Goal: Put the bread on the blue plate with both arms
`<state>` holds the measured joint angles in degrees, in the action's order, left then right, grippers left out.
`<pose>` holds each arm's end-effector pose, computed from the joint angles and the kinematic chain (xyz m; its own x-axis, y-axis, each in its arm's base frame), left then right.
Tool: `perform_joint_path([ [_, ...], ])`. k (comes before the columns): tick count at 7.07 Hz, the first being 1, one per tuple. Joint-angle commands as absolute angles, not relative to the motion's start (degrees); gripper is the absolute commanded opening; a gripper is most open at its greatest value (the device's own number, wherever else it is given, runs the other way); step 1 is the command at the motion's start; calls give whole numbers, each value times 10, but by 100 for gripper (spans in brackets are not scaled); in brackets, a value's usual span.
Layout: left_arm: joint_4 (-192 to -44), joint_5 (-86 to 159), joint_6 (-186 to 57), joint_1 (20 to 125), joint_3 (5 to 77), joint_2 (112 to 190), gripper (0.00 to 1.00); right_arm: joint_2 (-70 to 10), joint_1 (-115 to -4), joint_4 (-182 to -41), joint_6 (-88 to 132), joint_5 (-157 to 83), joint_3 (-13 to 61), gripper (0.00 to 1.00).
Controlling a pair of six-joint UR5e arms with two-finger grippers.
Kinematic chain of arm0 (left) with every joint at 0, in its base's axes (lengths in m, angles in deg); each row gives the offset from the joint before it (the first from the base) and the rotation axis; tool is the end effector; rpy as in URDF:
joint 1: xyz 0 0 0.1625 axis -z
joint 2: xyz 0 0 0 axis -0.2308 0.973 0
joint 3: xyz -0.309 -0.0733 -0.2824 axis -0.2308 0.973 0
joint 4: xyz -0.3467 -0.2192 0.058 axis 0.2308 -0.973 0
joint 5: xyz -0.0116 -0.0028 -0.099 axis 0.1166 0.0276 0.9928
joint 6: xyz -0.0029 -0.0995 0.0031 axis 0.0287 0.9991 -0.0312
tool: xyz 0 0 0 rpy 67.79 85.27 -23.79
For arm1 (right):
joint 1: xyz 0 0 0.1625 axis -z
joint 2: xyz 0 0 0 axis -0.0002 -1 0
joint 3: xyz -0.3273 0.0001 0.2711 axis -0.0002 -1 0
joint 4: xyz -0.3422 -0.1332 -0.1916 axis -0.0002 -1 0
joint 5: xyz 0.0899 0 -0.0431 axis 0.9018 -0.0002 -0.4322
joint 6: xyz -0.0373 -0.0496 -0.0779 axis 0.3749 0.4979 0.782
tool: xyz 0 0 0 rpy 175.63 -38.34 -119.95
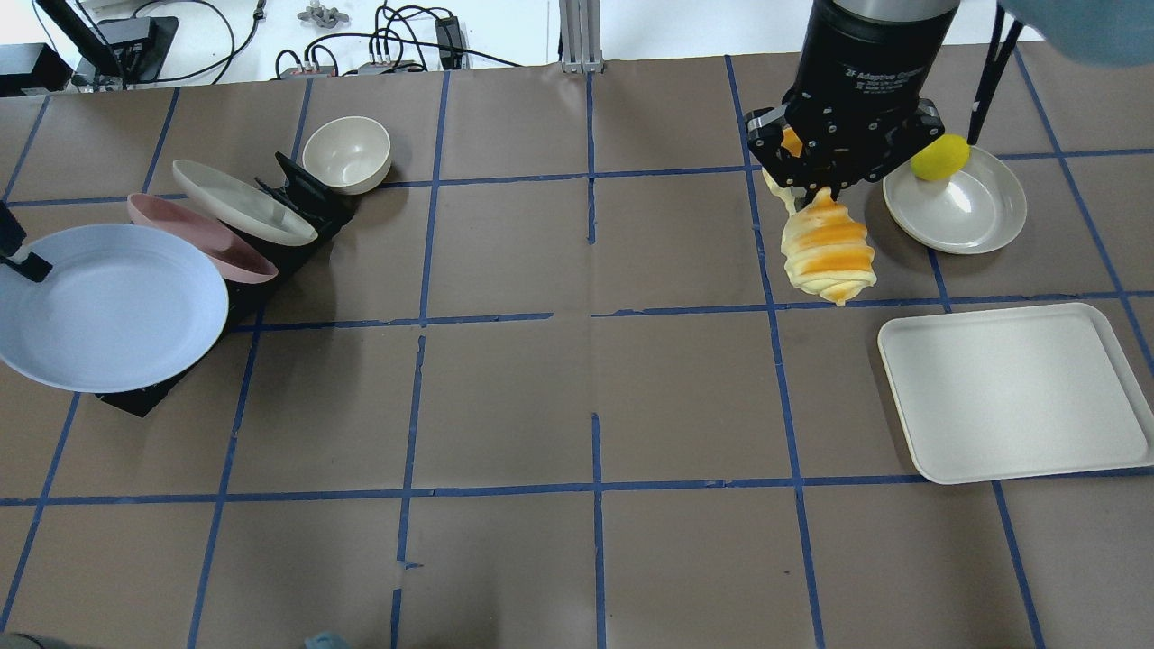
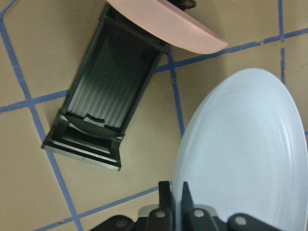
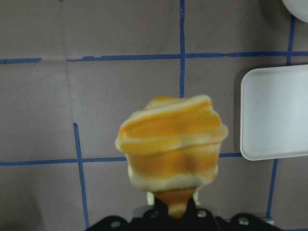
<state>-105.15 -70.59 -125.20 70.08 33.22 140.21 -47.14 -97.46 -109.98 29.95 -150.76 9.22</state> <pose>0.1702 -0.5162 0.4472 -0.9509 0.1919 0.2427 0.2283 0.9646 0.1320 0.1957 -0.4781 0.5357 -0.9995 0.0152 0.0273 0.0182 0.9937 0.1102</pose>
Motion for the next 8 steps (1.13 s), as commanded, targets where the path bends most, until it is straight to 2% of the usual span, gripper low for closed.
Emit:
perform_joint_path([
  [1, -1032, -689, -1128, 804, 390, 1352, 14, -470, -959, -1115, 343, -1507, 118, 11],
  [3, -962, -636, -1053, 872, 447, 1360, 14, -494, -934, -1128, 377, -1502, 164, 11],
  [5, -830, -596, -986, 943, 523, 1378, 13, -541, -930, -1212, 393, -1508, 250, 11],
  [6, -777, -581, -943, 976, 542, 1397, 14, -549, -918, -1223, 399, -1509, 266, 11],
  [8, -700, -560, -884, 1030, 533, 1460, 14, -550, -900, -1221, 399, -1508, 268, 11],
])
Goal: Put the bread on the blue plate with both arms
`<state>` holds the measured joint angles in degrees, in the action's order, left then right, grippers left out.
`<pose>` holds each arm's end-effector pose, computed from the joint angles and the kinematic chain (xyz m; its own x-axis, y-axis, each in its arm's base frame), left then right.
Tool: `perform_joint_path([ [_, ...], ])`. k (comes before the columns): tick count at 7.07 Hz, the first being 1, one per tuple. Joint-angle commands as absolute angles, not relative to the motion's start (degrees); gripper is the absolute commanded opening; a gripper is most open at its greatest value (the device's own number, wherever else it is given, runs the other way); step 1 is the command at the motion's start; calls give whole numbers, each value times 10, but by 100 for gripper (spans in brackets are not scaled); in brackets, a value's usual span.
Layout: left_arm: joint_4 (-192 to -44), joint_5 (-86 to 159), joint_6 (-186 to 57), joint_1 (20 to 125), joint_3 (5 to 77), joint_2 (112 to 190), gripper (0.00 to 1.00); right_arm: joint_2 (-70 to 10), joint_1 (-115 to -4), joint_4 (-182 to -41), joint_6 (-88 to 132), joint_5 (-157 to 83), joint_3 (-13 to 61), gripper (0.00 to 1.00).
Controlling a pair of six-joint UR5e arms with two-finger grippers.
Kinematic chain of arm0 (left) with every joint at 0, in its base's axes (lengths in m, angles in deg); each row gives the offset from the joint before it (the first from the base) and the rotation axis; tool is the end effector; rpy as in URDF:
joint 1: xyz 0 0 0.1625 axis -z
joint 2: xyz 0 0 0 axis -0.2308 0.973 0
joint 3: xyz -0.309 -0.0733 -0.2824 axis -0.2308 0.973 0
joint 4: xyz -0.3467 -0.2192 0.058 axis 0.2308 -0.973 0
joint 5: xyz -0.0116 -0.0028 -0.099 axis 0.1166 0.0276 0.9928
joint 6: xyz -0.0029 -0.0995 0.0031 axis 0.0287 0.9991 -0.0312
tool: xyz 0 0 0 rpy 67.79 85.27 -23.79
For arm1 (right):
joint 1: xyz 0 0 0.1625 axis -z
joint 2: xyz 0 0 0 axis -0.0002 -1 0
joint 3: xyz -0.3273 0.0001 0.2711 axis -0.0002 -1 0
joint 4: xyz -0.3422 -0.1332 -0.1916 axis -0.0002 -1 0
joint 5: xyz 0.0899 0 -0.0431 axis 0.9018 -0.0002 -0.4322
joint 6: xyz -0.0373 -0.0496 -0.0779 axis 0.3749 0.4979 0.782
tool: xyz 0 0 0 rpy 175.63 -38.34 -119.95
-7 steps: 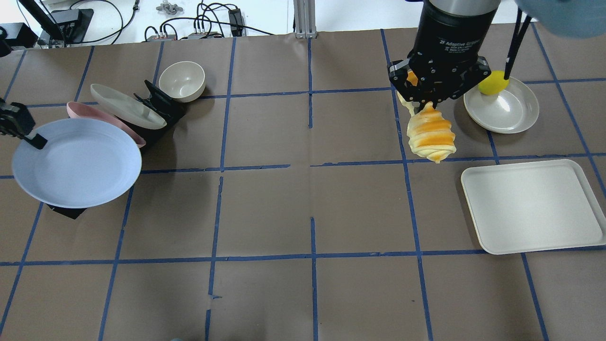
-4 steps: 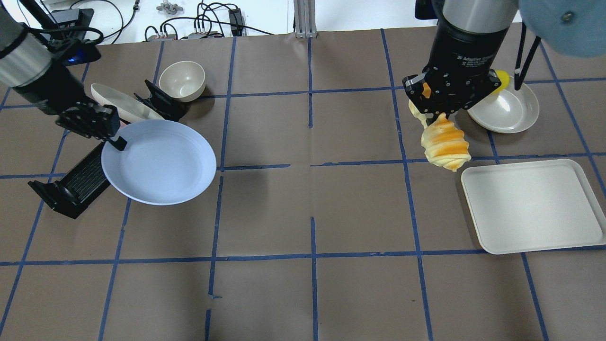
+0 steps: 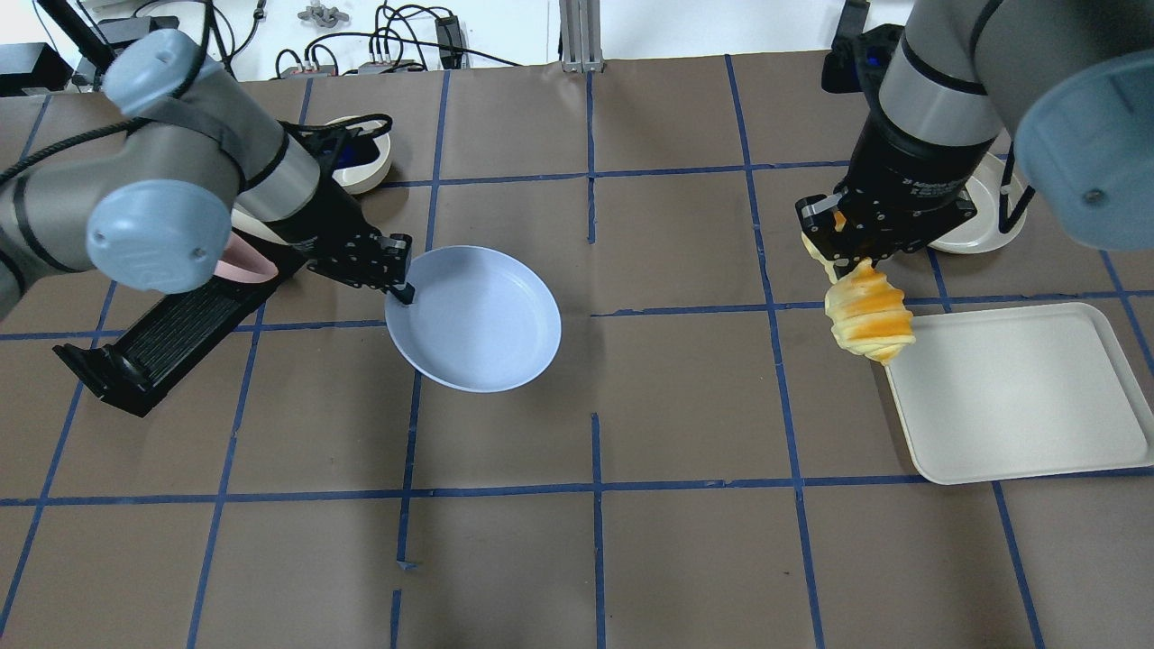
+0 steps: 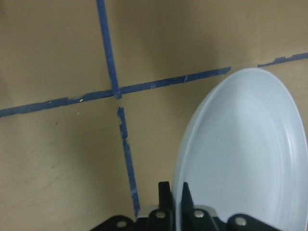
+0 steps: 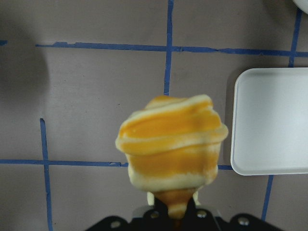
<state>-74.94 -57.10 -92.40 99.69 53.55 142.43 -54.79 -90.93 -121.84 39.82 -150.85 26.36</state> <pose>-0.1301 -0.5318 0.3099 -0.9363 0.1302 0.3262 0.1586 0.9854 0.0617 0.1392 -0.4495 0.4741 -0.9991 -0.0417 0.0106 -0.0409 0.9966 0.0721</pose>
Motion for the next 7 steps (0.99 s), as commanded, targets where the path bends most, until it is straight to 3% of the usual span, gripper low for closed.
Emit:
perform_joint_path([
  [1, -635, -533, -866, 1050, 536, 1490, 14, -550, -902, -1221, 399, -1508, 268, 11],
  [5, -502, -495, -820, 1073, 530, 1577, 16, -546, -901, -1223, 399, -1507, 268, 11],
  [6, -477, -494, -820, 1073, 530, 1591, 20, -548, -903, -1223, 395, -1507, 268, 11],
  [7, -460, -499, -820, 1072, 529, 1589, 76, -544, -905, -1245, 390, -1505, 268, 11],
])
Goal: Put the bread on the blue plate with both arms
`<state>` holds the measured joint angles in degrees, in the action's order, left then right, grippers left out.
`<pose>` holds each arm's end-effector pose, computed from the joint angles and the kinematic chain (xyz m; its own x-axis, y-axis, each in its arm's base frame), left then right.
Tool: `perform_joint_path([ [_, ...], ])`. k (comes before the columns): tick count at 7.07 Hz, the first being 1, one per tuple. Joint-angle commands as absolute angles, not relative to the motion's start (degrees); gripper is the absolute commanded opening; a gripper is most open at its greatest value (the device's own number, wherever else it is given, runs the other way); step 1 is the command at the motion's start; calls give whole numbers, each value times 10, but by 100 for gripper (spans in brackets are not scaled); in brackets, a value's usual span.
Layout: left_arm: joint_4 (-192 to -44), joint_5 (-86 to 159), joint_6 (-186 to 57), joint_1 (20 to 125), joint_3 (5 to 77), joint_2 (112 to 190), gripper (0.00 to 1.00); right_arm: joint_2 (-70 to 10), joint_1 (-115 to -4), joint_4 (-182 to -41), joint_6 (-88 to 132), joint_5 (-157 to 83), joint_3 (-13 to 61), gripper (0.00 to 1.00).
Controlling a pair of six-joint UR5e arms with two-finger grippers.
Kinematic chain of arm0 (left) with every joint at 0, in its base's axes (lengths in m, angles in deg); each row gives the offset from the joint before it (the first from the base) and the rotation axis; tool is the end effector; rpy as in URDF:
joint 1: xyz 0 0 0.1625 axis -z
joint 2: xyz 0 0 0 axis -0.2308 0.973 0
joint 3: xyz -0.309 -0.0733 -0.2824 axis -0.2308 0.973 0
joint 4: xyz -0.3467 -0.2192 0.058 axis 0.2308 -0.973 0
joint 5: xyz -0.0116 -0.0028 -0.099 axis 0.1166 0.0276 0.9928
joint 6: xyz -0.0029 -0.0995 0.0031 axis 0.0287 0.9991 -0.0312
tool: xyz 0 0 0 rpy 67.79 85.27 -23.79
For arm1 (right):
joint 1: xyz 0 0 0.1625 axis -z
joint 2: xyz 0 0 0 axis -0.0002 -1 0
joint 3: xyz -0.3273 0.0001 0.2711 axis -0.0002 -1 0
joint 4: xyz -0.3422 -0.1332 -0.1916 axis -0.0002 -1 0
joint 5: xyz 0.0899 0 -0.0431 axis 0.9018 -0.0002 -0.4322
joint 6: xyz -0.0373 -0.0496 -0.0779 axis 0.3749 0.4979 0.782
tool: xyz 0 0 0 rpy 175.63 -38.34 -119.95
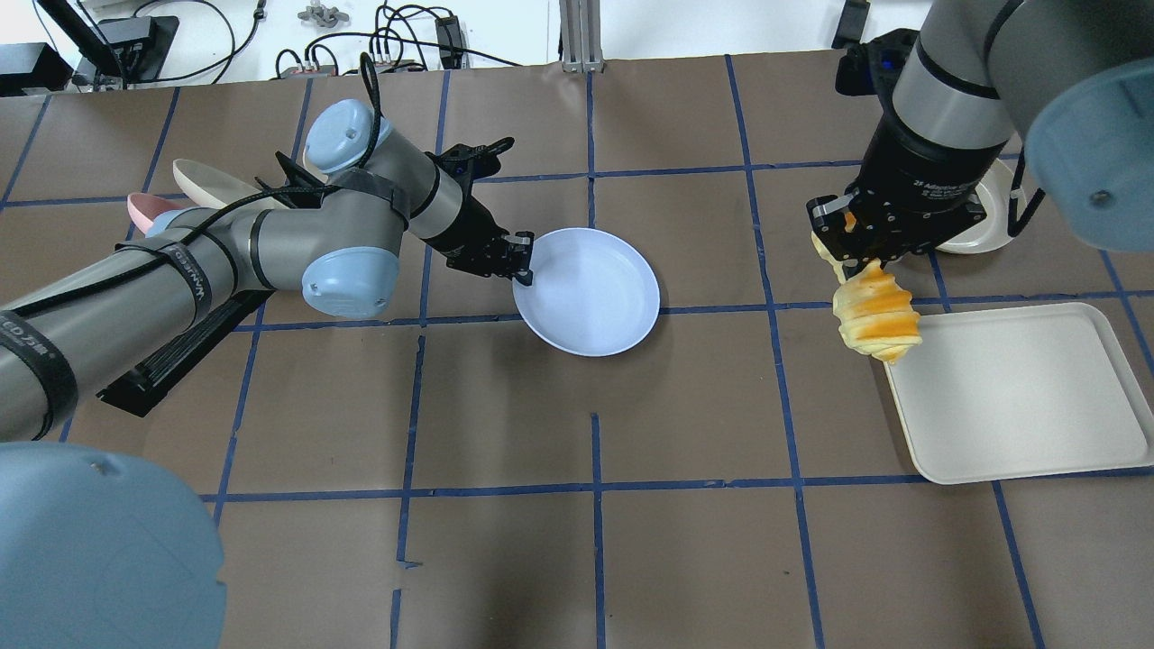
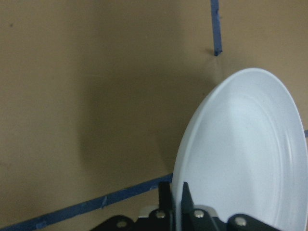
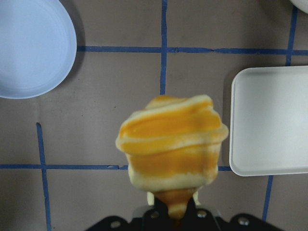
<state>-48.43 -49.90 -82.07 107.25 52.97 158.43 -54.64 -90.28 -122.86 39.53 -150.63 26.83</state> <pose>-0.2156 -0.5838 0.2059 -0.8975 0.1396 0.4183 0.1166 0.9899 -0.0801 0.1345 -0.4528 0.4706 -0.9997 -0.0250 0.0073 -0.0245 0.9976 0.0650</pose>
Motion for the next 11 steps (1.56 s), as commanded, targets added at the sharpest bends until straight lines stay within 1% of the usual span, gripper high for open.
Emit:
perform_joint_path([
  [1, -469, -500, -820, 1067, 528, 1578, 100, -514, -911, -1291, 379, -1502, 268, 11],
  [2, -471, -506, -822, 1062, 524, 1569, 100, -479, -918, -1336, 353, -1501, 264, 11],
  [3, -503, -560, -825, 1054, 514, 1547, 100, -466, -939, -1358, 332, -1500, 268, 11],
  [4, -585, -593, -826, 1041, 491, 1511, 100, -417, -964, -1426, 281, -1500, 262, 11],
  [5, -697, -647, -827, 1029, 446, 1478, 100, -373, -1019, -1466, 231, -1505, 259, 11],
  [6, -815, -696, -827, 1027, 385, 1458, 100, -325, -1067, -1525, 197, -1505, 256, 11],
  [7, -913, -748, -827, 1029, 324, 1448, 100, -271, -1091, -1568, 180, -1499, 246, 11],
  [8, -973, -776, -826, 1030, 274, 1443, 100, -228, -1109, -1571, 180, -1497, 223, 11],
  [9, -1000, -778, -823, 1034, 254, 1428, 100, -194, -1121, -1571, 180, -1498, 195, 11],
  [10, -999, -776, -822, 1034, 262, 1407, 100, -181, -1123, -1569, 179, -1498, 179, 11],
  [11, -998, -775, -823, 1035, 263, 1405, 100, -180, -1123, -1569, 179, -1498, 179, 11],
])
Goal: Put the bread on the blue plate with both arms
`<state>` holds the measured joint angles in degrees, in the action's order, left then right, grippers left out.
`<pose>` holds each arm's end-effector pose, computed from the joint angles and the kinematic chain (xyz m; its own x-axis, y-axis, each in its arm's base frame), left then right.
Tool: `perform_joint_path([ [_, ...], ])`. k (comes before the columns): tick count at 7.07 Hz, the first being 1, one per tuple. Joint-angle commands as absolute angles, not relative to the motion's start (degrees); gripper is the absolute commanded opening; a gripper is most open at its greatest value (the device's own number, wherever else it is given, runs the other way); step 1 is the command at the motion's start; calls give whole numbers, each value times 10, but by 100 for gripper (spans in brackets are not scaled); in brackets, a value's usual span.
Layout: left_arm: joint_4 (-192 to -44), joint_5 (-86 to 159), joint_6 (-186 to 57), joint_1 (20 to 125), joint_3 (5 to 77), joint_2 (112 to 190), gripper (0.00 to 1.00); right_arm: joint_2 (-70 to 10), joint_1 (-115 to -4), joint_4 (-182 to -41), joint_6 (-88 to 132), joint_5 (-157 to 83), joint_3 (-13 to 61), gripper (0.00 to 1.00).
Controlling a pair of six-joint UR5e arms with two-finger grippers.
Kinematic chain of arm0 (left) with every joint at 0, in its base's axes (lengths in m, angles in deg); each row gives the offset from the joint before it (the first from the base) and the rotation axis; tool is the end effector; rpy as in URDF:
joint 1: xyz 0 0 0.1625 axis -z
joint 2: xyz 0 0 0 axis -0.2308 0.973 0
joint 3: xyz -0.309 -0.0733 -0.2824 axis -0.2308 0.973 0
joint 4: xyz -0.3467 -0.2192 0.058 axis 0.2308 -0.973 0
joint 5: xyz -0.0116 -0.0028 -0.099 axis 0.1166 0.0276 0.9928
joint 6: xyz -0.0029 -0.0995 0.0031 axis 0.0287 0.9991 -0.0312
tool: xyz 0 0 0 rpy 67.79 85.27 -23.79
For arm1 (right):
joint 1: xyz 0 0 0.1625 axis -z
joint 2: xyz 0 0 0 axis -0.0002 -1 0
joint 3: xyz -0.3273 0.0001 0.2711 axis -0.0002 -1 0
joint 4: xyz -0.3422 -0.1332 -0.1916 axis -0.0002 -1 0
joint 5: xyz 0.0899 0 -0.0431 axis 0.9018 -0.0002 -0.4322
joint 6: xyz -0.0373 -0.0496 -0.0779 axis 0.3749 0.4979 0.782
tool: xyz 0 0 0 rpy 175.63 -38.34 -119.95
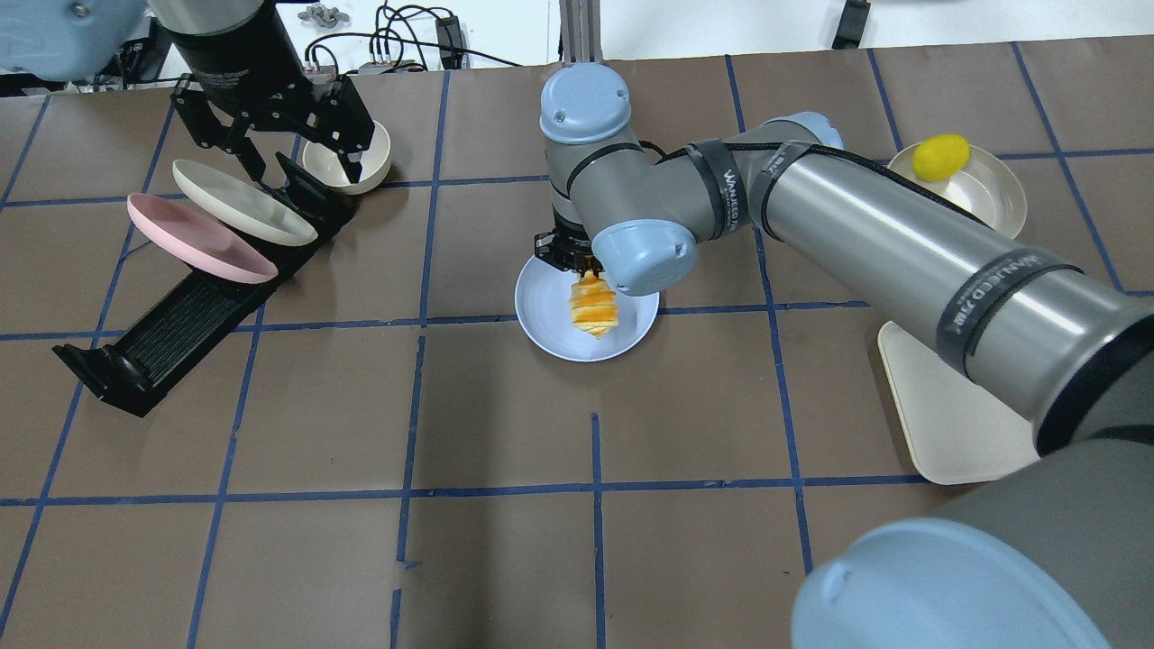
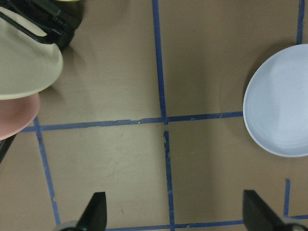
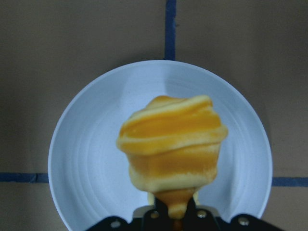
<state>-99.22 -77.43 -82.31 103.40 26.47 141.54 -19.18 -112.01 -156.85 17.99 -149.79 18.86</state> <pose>-0.1294 -0.5568 0.4986 -0.9973 0.0621 -0.0396 0.0591 0.9955 0.0741 0.3742 -0.5690 0.2418 -0.9993 -0.0285 -0.0226 -0.0275 0.9987 -0.0434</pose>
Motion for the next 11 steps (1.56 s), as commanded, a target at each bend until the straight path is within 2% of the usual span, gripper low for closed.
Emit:
perform_joint_path([
  [1, -998, -772, -823, 1035, 261, 1405, 100, -179, -1123, -1568, 179, -1498, 178, 11],
  [4, -996, -768, -830, 1036, 267, 1400, 100, -179, -1119, -1562, 186, -1501, 180, 11],
  [5, -996, -768, -830, 1036, 268, 1400, 100, -177, -1116, -1562, 187, -1499, 181, 31],
  [6, -996, -769, -830, 1036, 268, 1400, 100, -173, -1116, -1563, 180, -1499, 184, 96],
  [7, -996, -768, -830, 1036, 268, 1400, 100, -172, -1117, -1563, 180, -1498, 184, 100],
  [11, -994, -766, -829, 1033, 287, 1390, 100, -177, -1117, -1563, 180, -1499, 174, 100],
])
